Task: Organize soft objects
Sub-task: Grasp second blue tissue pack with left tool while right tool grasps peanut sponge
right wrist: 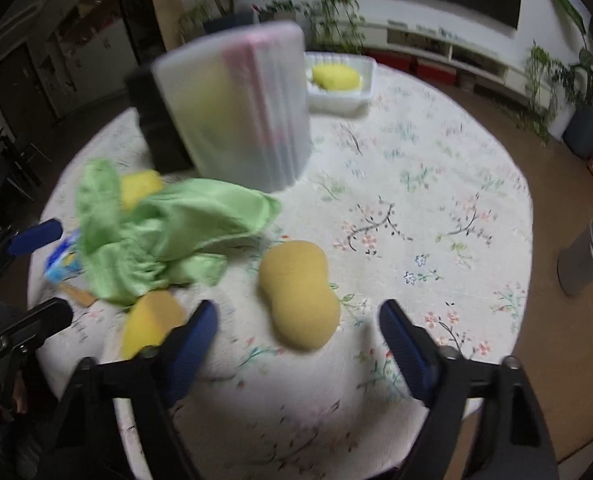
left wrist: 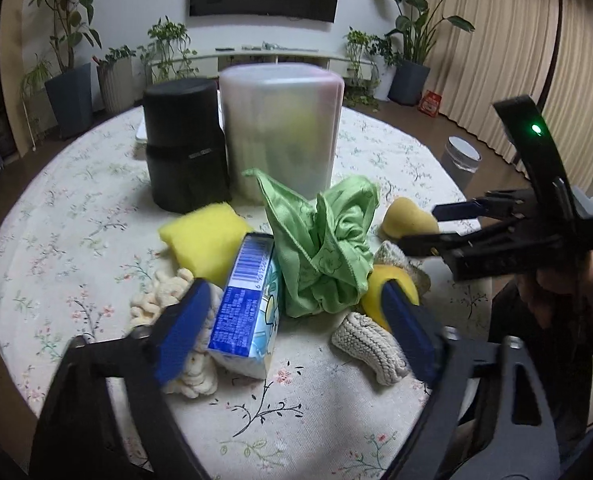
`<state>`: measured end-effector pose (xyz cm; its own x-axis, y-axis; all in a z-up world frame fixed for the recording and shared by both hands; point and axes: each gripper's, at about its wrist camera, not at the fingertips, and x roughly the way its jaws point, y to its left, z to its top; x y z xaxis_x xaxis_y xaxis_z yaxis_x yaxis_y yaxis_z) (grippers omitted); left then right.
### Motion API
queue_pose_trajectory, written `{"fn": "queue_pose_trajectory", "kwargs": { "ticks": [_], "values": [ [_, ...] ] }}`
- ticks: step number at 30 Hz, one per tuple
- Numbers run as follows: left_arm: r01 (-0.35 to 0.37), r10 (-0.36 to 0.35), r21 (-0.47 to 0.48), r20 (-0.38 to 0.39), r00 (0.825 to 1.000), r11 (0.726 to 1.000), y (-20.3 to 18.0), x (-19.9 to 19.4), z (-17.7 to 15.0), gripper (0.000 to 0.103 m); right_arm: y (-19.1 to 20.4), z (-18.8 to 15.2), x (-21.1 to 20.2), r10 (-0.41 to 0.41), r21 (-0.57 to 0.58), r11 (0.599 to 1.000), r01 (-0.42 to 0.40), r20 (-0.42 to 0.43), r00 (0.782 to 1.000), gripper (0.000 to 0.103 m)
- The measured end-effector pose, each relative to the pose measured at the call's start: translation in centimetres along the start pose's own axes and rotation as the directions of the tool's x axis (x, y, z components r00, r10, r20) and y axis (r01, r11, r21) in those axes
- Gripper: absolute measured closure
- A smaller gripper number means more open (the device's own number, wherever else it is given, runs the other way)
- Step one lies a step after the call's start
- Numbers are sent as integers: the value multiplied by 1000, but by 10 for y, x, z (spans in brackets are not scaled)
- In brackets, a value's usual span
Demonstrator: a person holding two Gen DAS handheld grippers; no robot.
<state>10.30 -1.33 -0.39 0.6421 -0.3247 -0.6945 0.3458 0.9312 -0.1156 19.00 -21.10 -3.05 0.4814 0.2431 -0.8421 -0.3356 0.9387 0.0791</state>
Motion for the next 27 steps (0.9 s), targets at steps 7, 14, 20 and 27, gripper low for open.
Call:
{"fn": "queue_pose_trajectory", "kwargs": {
  "ticks": [7,14,20,27],
  "values": [
    [31,-31,-15,-49,998,999,3,13,-5,36,-5,5,15,-6,-1,1000,6,-27,1000,34],
    [21,-22,-11,-65,998,1000,2,14,-8,66,0,4,12,10,-31,999,-10,-9,1000,60],
    [25,-30,-77,-71,997,997,10,8,-10,71,-1,1,7,29,-29,999,-29,-3,1000,65],
    [-6,-5,-137,-79,997,991,18,-8,-17,79,-1,-4,-3,46,-18,999,-46,11,999,68]
  ]
}}
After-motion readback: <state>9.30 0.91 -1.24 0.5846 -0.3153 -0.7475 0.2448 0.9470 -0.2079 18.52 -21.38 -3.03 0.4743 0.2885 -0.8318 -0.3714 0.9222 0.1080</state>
